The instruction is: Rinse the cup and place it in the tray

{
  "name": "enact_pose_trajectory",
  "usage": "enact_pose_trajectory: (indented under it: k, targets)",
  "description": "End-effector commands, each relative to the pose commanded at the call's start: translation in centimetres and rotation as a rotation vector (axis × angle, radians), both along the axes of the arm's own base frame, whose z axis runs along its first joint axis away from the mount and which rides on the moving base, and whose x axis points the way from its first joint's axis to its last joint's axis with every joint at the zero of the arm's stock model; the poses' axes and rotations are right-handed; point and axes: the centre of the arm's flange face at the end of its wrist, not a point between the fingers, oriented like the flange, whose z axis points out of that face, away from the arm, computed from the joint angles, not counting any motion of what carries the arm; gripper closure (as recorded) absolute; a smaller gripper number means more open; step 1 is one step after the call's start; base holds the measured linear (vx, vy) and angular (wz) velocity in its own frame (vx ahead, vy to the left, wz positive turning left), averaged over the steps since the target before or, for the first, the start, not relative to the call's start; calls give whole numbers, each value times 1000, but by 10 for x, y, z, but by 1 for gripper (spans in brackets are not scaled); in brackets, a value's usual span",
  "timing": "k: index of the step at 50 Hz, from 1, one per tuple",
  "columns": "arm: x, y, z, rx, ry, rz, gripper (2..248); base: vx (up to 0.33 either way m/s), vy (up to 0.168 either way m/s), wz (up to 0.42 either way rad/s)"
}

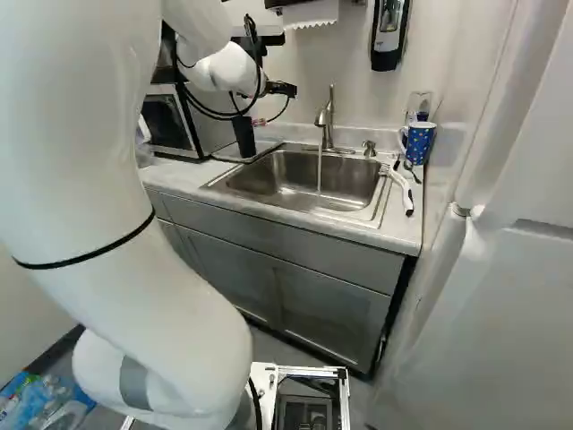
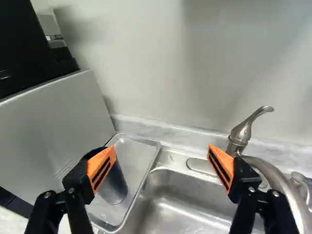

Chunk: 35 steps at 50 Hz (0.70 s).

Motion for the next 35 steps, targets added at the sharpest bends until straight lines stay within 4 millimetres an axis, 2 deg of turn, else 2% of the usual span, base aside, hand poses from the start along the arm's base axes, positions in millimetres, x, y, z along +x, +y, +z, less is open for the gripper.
enact_pose_trajectory:
  k: [15,35]
  targets:
    - [7,-20,1,0,-3,-34,3,0,0,0]
    - [12,-46,21,-3,-41,-78,3,0,0,0]
